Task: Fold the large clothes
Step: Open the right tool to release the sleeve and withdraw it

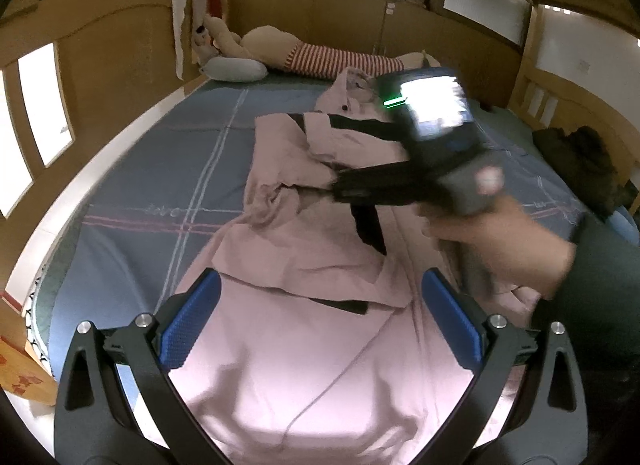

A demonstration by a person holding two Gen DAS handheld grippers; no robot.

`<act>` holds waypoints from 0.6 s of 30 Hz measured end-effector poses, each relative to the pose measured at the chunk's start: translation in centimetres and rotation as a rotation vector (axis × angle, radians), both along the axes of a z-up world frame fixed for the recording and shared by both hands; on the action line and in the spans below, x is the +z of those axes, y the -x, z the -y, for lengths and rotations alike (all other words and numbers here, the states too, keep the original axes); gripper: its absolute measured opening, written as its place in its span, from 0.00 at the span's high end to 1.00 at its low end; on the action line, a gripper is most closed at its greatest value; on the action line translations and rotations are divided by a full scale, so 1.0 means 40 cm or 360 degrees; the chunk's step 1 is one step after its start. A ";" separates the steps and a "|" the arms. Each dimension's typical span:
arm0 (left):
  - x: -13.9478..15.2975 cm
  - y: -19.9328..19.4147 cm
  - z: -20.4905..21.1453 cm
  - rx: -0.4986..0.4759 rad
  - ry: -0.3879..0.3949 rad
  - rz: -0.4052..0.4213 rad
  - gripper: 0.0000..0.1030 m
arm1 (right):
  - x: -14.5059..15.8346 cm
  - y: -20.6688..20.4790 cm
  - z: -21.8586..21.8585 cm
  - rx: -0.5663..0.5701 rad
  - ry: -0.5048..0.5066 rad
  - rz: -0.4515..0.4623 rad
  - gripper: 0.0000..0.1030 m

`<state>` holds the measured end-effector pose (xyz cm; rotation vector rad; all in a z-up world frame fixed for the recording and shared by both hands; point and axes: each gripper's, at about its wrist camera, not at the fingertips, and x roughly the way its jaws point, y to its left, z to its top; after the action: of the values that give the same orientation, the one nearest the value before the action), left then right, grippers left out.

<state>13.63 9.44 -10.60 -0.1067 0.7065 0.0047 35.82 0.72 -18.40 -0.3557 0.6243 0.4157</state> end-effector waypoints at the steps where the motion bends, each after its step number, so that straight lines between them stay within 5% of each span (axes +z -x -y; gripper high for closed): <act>1: 0.000 0.000 -0.005 0.0012 -0.0004 0.0006 0.02 | 0.027 0.023 0.033 -0.0009 -0.0084 -0.0014 0.02; 12: 0.021 -0.007 -0.012 0.0055 -0.0003 0.0046 0.02 | 0.216 0.308 0.339 -0.0141 -0.0469 0.0076 0.01; 18: 0.031 -0.013 0.002 0.0052 -0.0035 0.0075 0.02 | 0.208 0.440 0.432 -0.0198 -0.0556 0.0054 0.01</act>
<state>14.14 9.37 -9.38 -0.0968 0.6573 0.0415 18.21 -16.57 -10.08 0.0088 0.5257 0.3903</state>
